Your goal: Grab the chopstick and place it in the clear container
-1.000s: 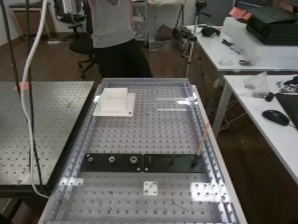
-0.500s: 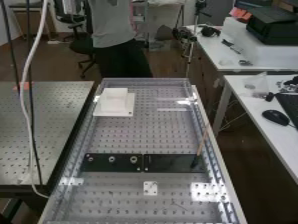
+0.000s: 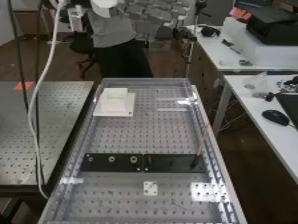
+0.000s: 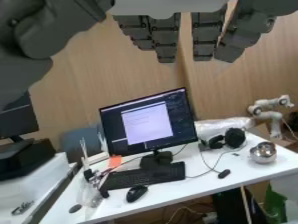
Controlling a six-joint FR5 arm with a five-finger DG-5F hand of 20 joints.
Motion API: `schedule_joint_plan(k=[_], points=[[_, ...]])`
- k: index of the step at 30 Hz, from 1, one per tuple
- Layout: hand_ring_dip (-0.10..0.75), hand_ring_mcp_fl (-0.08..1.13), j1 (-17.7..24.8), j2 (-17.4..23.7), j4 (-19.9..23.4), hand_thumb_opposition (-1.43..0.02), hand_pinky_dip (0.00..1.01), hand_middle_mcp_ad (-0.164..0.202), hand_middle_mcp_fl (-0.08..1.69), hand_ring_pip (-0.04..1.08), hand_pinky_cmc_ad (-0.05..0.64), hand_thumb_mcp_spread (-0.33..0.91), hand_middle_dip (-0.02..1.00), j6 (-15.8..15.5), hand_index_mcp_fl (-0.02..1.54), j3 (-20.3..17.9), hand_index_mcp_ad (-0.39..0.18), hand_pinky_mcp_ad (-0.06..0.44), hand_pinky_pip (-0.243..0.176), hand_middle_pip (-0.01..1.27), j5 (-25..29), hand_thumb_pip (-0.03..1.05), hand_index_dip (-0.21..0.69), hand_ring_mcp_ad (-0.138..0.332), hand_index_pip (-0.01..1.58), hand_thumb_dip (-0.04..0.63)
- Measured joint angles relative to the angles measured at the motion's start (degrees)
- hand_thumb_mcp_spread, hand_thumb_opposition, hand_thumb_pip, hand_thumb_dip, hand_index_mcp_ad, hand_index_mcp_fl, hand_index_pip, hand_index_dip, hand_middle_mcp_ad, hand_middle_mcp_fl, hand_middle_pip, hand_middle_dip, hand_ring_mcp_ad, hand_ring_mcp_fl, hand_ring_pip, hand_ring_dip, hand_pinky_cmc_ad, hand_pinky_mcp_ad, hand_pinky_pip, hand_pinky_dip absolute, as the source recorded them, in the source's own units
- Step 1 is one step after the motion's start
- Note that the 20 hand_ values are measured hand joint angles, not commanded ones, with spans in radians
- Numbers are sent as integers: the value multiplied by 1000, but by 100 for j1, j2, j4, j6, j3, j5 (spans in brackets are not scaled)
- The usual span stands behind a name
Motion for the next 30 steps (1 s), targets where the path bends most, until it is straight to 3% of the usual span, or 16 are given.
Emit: schedule_joint_plan(k=[5, 9, 11, 16, 21, 24, 30], points=[[14, 17, -88, -109, 745, -620, 202, 126, 12, 63, 298, 138, 24, 580, -9, -390, 120, 194, -140, 113, 40, 164, -65, 234, 37, 3], [14, 17, -184, -248, 1547, -620, 215, 126, 10, 61, 298, 206, 30, 1201, -9, -738, 120, 201, -140, 127, 160, 253, -54, 236, 40, 7], [14, 17, -208, -302, 1728, -634, 234, 126, 7, 59, 298, 216, 35, 1413, -12, -826, 101, 201, -145, 129, 246, 269, 17, 236, 54, 7], [17, 14, -273, -517, 2490, -648, 265, 126, 73, 65, 298, 272, 147, 2082, 75, -1145, 58, 199, -145, 140, 606, 393, 190, 239, 68, 23], [19, 16, -322, -814, 3449, -661, 323, 126, 278, 70, 298, 305, 328, 2667, 227, -1461, 38, 199, -145, 140, 1227, 497, 367, 236, 65, 98], [35, 30, -348, -1004, 3871, -667, 321, 126, 365, 75, 298, 314, 412, 2987, 309, -1558, 38, 199, -141, 141, 1590, 574, 389, 239, 68, 145], [117, 30, -430, -1462, 4024, -702, 339, 126, 445, 84, 298, 347, 527, 3537, 393, -1476, 26, 201, -145, 141, 1883, 682, 379, 241, 164, 225]])
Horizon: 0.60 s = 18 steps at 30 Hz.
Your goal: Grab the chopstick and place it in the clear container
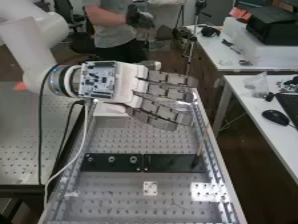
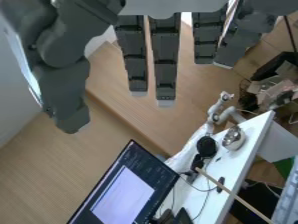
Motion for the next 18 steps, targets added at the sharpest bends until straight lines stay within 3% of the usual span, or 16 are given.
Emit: schedule_joint_plan(k=[2, 6, 11, 18], points=[[131, 63, -24, -128, -2, -724, 340, 126, 443, 87, 298, 351, 529, 120, 401, 70, 24, 202, -141, 140, 44, 744, 340, 236, 243, 244], [150, 79, -72, -392, -40, -759, 340, 124, 475, 91, 295, 365, 543, 363, 478, 253, 19, 202, -143, 140, 83, 766, 265, 227, 403, 312], [166, 127, -120, -747, -103, -775, 337, 122, 571, 91, 295, 360, 557, 719, 541, 542, 0, 206, -143, 140, 139, 782, 202, 229, 433, 340], [166, 178, -171, -1183, -130, -785, 332, 126, 620, 87, 278, 365, 557, 1227, 592, 921, -5, 202, -143, 138, 281, 775, 188, 229, 459, 340]])
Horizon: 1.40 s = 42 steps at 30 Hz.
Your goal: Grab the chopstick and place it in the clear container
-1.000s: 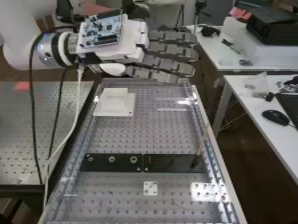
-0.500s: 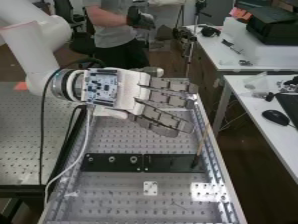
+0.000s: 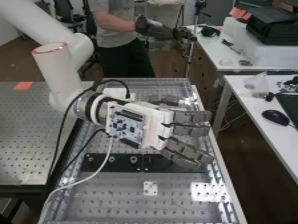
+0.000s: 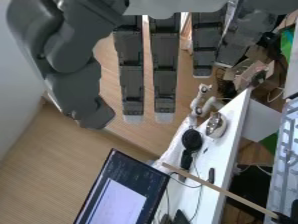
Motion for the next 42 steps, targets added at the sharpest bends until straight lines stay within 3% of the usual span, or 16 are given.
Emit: schedule_joint_plan(k=[9, 21, 28, 33, 36, 39, 42], points=[[166, 197, -51, -413, -128, -785, 286, 126, 651, 86, 262, 379, 559, 551, 620, 305, -24, 195, -140, 138, 110, 756, 173, 229, 405, 340], [176, 213, -35, -799, -455, -785, 225, 122, 660, 82, 265, 412, 567, 990, 616, 605, -31, 195, -127, 140, 147, 691, 173, 230, 342, 339], [183, 215, -8, -957, -599, -785, 190, 103, 668, 77, 250, 443, 571, 1052, 637, 772, -45, 194, -113, 140, 47, 663, 164, 229, 325, 339], [183, 243, -23, -1060, -548, -785, 194, 101, 709, 77, 239, 456, 574, 1409, 670, 837, -56, 201, -101, 145, -18, 658, 173, 227, 330, 340], [201, 243, -38, -1137, -482, -785, 178, 101, 702, 79, 246, 468, 576, 1611, 670, 876, -56, 197, -99, 162, -50, 658, 175, 227, 452, 333], [201, 262, -44, -1174, -449, -785, 178, 101, 705, 75, 239, 471, 576, 1626, 663, 912, -56, 201, -101, 211, -89, 658, 175, 225, 620, 337], [208, 290, -44, -1195, -473, -785, 176, 101, 709, 82, 243, 483, 576, 1603, 654, 967, -56, 197, -98, 243, -175, 658, 169, 222, 670, 333]])
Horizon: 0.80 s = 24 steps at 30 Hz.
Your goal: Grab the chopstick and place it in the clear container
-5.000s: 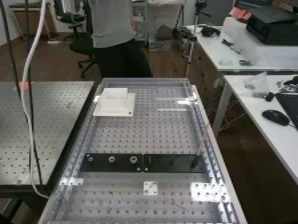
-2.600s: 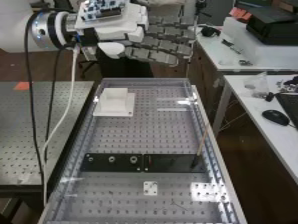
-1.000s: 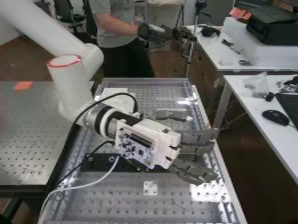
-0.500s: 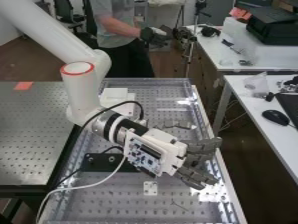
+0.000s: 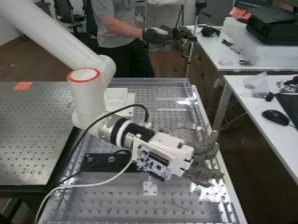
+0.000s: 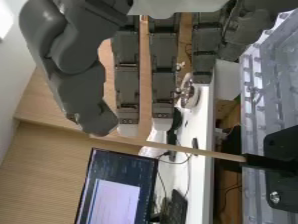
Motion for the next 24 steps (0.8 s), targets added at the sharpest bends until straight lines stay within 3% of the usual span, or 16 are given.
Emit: schedule_joint_plan(k=[5, 20, 24], points=[[209, 293, 8, -25, -72, -785, 180, 99, 726, 86, 255, 487, 572, -88, 675, 93, -87, 178, -84, 274, -173, 604, 173, 208, 723, 333], [250, 326, -18, -16, -264, -785, 180, 91, 782, 84, 260, 518, 588, -356, 721, 203, -91, 182, -84, 257, -168, 588, 161, 206, 560, 318], [251, 342, -31, -10, -296, -785, 182, 89, 817, 79, 290, 522, 604, -441, 761, 220, -94, 182, -82, 255, -149, 588, 161, 201, 545, 318]])
